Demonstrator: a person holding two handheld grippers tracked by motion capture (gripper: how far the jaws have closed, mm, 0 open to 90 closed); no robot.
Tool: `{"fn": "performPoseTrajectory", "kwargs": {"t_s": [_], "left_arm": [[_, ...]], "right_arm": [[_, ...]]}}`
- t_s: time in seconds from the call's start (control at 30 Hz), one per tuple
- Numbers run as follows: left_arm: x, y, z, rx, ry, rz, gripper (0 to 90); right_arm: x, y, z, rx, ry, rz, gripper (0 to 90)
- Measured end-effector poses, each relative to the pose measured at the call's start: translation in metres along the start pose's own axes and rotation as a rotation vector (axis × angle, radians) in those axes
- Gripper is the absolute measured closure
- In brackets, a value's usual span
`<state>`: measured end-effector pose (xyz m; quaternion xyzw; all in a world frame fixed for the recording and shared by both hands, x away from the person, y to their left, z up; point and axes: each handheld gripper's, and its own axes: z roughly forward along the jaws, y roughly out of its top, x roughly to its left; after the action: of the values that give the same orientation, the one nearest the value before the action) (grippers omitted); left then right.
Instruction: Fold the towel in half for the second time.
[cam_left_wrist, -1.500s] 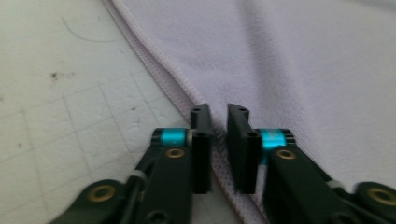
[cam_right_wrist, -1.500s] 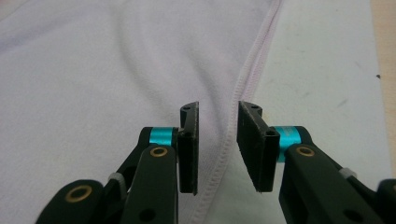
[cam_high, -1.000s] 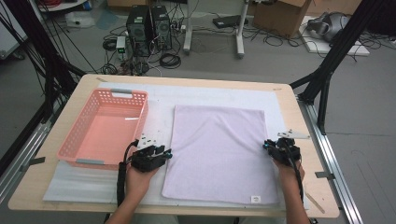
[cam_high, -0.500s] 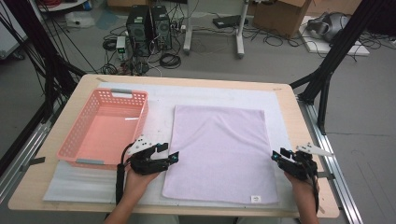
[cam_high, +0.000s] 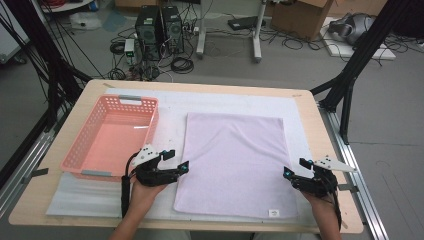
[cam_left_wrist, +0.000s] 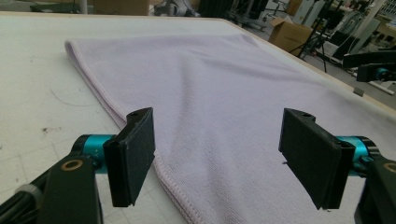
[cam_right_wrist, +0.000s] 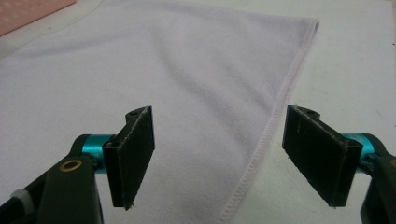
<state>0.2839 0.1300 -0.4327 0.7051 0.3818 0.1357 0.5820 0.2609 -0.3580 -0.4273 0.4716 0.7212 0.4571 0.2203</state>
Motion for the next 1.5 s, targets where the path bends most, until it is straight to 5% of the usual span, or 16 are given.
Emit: {"fn": "performPoseTrajectory", "kwargs": {"t_s": [0.43,0.7,0.77,0.93,1.23,1.4,1.5], "left_arm": [[0.009,0.006,0.012,0.045,0.019,-0.022,31.0],[0.016,0.032,0.043,0.092,0.033,-0.002,35.3],[0.021,0.039,0.052,0.089,0.097,0.004,36.5],[0.038,0.046,0.071,0.095,0.158,-0.024,41.8],[0.060,0.047,0.108,0.217,0.242,-0.038,44.8],[0.076,0.039,0.122,0.257,0.295,-0.083,44.5],[0.076,0.040,0.128,0.275,0.292,-0.060,46.1]], "right_arm": [[-0.010,0.000,0.004,0.015,-0.017,0.029,24.7],[-0.023,0.013,0.027,0.055,-0.005,0.039,34.8],[-0.028,0.019,0.034,0.077,-0.011,0.040,37.2],[-0.040,0.033,0.049,0.105,-0.022,0.050,43.5],[-0.060,0.042,0.073,0.134,-0.066,0.108,59.6],[-0.071,0.039,0.093,0.168,-0.102,0.157,58.8],[-0.069,0.046,0.104,0.182,-0.116,0.129,53.8]]}}
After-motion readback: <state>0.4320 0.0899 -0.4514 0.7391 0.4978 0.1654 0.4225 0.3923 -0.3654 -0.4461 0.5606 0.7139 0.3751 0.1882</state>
